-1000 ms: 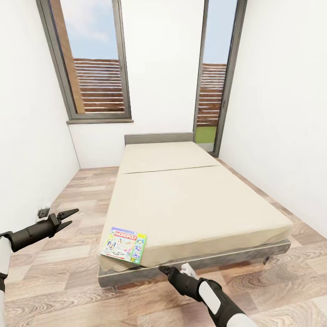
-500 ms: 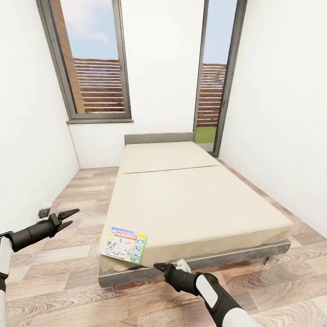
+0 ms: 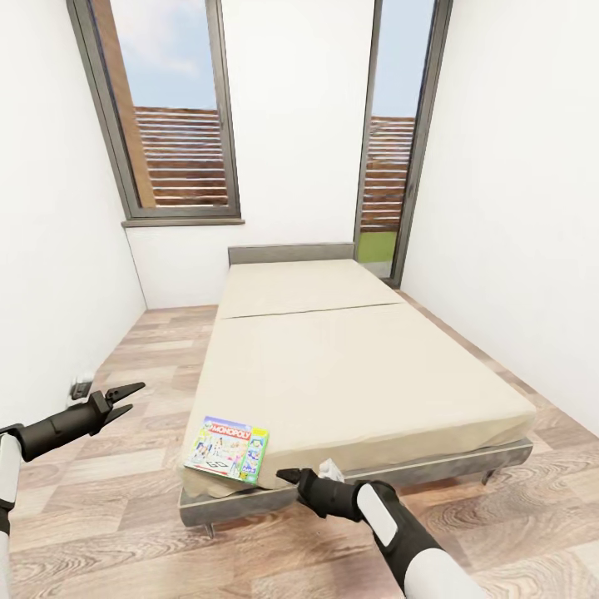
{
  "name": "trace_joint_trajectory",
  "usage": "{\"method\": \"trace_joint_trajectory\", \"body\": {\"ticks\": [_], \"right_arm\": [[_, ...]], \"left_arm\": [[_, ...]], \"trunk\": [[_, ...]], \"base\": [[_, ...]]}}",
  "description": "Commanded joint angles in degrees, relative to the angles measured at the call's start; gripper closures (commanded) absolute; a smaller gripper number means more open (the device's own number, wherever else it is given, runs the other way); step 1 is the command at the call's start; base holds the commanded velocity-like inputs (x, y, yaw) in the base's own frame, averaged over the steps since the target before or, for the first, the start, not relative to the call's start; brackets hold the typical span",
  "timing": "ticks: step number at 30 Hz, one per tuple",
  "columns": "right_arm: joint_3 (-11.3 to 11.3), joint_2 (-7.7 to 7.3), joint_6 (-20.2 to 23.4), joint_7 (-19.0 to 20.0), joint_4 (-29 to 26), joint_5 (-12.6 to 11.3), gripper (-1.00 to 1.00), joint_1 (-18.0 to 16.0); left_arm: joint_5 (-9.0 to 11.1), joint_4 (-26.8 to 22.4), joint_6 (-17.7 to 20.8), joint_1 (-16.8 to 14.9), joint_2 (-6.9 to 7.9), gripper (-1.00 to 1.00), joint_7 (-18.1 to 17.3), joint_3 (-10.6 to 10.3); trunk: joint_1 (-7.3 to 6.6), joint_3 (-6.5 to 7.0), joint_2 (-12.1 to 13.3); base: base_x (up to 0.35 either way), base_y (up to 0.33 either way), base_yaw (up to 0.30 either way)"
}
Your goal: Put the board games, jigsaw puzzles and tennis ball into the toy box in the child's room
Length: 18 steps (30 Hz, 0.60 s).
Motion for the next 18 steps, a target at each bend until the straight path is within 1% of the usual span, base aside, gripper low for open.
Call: {"method": "trace_joint_trajectory", "body": {"ticks": [1,5,6,8,13,18], "right_arm": [[0.2,0.0,0.2,0.0,-0.5,0.1,-1.0,0.0],[3.5,0.0,0.0,-0.1,-1.9,0.1,-1.0,-0.1],[5.1,0.0,-0.4,-0.1,-2.1,0.2,-1.0,-0.1],[6.7,0.0,-1.3,-0.2,-2.4,0.1,-1.0,-0.1],[8.2,0.0,-3.3,-0.2,-2.9,0.0,-1.0,-0.1],[8.6,0.0,-3.8,-0.1,-3.3,-0.1,-1.0,-0.2]], "left_arm": [[0.1,0.0,0.3,0.0,0.02,-1.0,-0.1,0.1],[0.1,0.0,0.3,0.0,0.07,-1.0,-0.1,0.1],[0.1,0.0,0.3,0.0,0.06,-1.0,-0.1,0.1],[0.1,0.0,0.3,0.0,0.03,-1.0,-0.1,0.1],[0.1,0.0,0.2,0.0,0.01,-1.0,0.0,0.1],[0.0,0.0,0.1,0.0,-0.01,-1.0,0.2,0.0]], "trunk": [[-0.01,-0.06,0.0],[-0.01,-0.06,0.0],[-0.01,-0.06,0.0],[-0.01,-0.06,0.0],[-0.01,-0.06,0.0],[-0.01,-0.06,0.0]], "base": [[0.0,0.0,0.0],[0.0,0.0,0.0],[0.0,0.0,0.0],[0.0,0.0,0.0],[0.0,0.0,0.0],[0.0,0.0,0.0]]}}
